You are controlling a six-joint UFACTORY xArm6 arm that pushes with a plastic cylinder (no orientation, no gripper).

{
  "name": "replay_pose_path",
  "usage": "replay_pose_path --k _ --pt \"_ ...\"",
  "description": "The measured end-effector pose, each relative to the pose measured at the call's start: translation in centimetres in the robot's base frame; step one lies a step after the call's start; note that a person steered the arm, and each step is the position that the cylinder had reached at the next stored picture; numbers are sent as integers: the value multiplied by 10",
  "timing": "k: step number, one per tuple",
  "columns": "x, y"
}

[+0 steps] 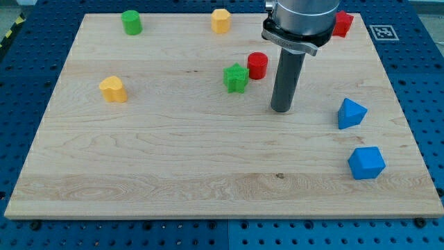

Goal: Push the blue triangle towards the right side of the board

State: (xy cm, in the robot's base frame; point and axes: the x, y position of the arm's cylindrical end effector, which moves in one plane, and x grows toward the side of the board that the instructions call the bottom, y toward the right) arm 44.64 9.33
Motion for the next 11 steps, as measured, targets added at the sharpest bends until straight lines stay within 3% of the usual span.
replay_pose_path --k 5,8,11 --pt "36 40" --pt "36 116" --pt "51 121"
